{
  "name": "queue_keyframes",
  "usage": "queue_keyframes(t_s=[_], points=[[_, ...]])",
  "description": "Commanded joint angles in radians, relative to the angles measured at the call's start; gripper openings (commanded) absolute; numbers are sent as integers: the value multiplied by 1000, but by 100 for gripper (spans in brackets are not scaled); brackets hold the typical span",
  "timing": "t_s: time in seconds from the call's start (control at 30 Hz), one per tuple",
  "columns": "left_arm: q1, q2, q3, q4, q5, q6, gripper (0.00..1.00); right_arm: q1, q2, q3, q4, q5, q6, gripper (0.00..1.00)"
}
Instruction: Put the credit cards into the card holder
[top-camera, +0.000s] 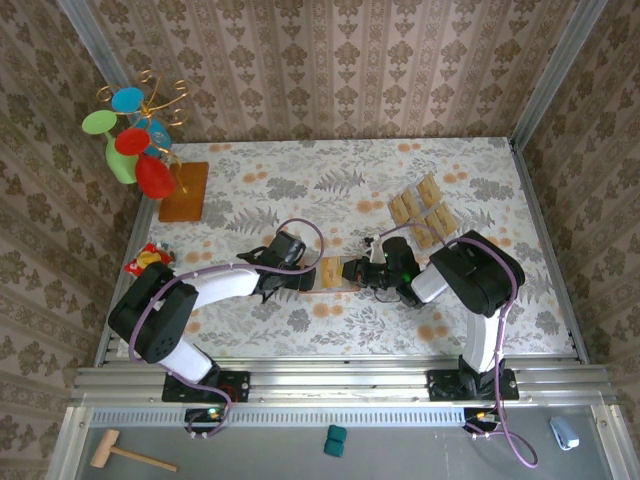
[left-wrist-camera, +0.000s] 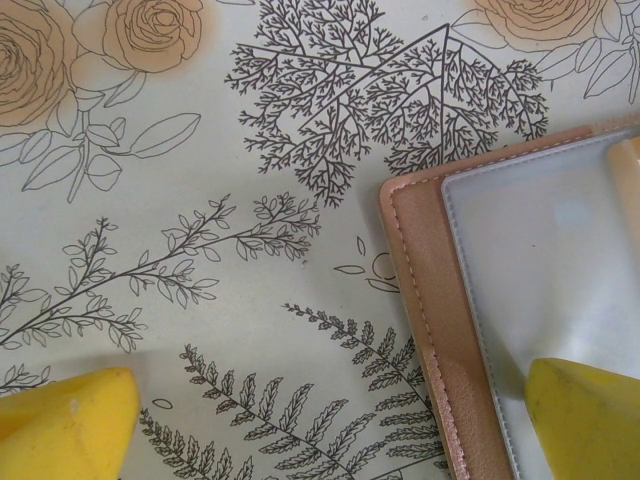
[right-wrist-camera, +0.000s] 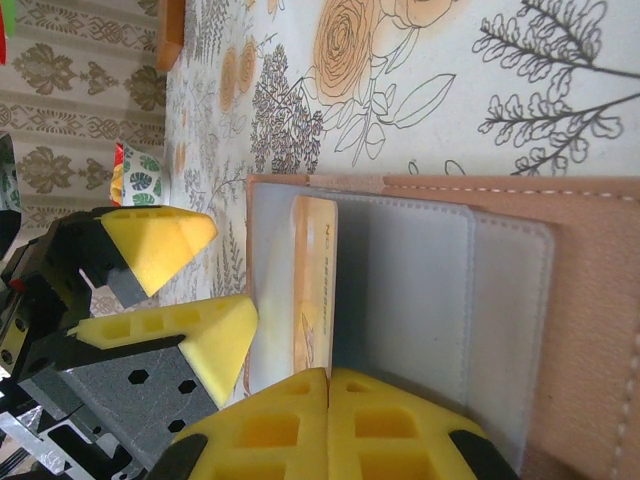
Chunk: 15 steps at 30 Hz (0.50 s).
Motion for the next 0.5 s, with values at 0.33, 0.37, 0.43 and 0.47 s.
queue_keyframes(t_s=[0.33,0.37,0.43,0.47], points=[[-10,-13,-20,-48,-22,-12,100,20,64,-4,-186,67,-33,0],[-9,-13,-19,-48,-21,-12,100,20,60,-5,-193,69,-33,0],[-9,-14,-19,-47,-22,-12,100,19,49,-3,-211,68,-40,2],[-9,-14,-20,-48,-22,-12,100,19,40,-1,-226,68,-45,7]])
